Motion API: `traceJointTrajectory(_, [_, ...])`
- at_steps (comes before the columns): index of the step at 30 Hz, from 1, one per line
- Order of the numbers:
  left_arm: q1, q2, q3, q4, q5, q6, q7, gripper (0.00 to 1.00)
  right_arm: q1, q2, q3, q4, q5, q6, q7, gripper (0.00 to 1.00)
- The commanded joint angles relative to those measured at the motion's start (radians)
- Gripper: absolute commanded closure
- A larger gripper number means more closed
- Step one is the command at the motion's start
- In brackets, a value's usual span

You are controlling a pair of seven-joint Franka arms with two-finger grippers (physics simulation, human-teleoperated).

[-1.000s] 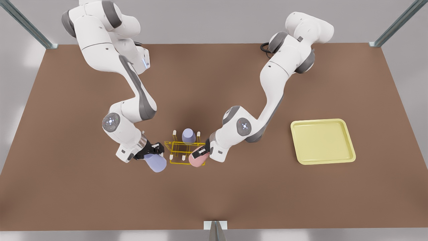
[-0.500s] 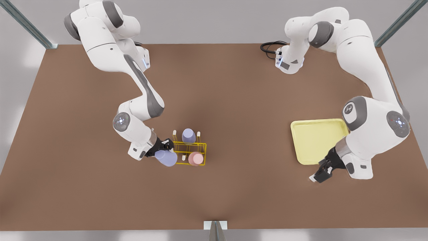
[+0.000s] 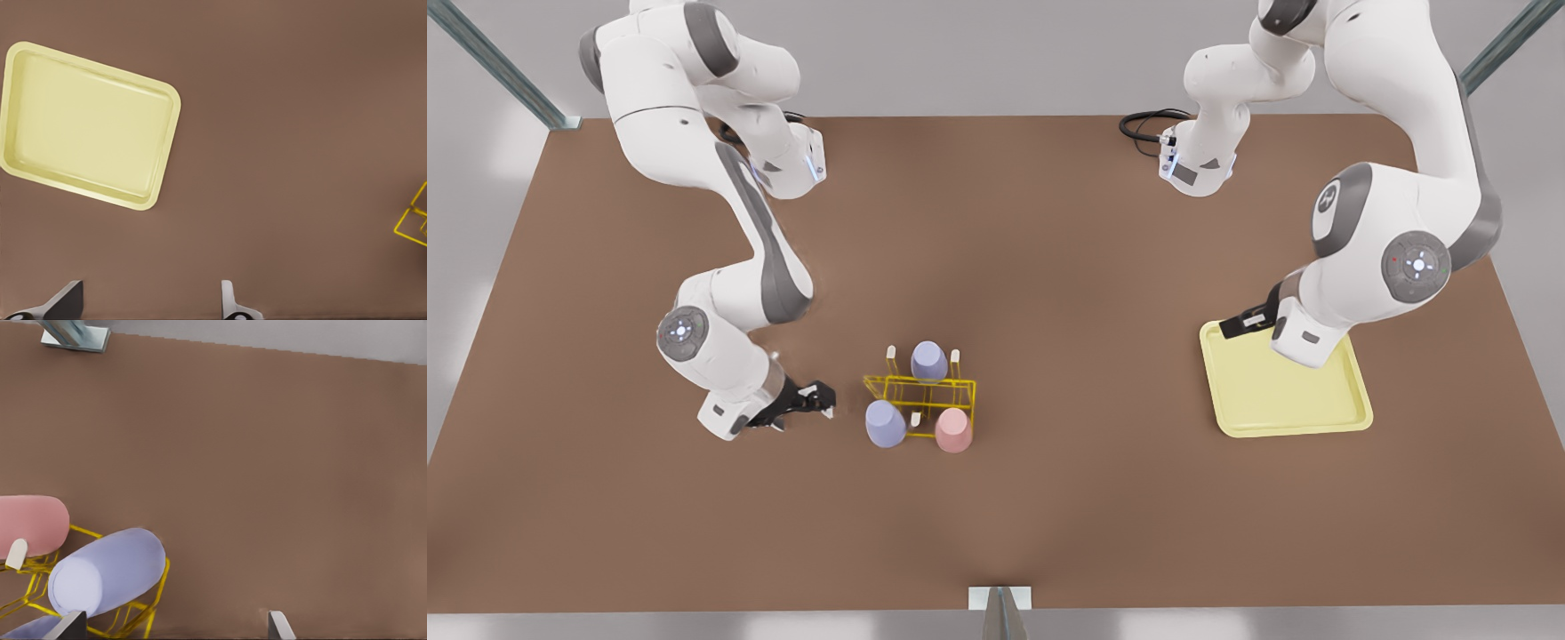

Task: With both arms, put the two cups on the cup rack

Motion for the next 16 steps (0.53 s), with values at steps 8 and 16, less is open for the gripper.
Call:
traceJointTrajectory(8, [0.008, 0.006, -0.002, -0.003, 0.002, -0.028, 0.281, 0.0, -0.104, -0.305, -0.078, 0.064, -0.22, -0.752, -0.202, 0.0])
traceJointTrajectory(16, [0.007, 0.008, -0.002, -0.003, 0.002, -0.028, 0.281, 0.0, -0.069, -0.371, -0.172, 0.035, -0.151, -0.797, -0.17, 0.0])
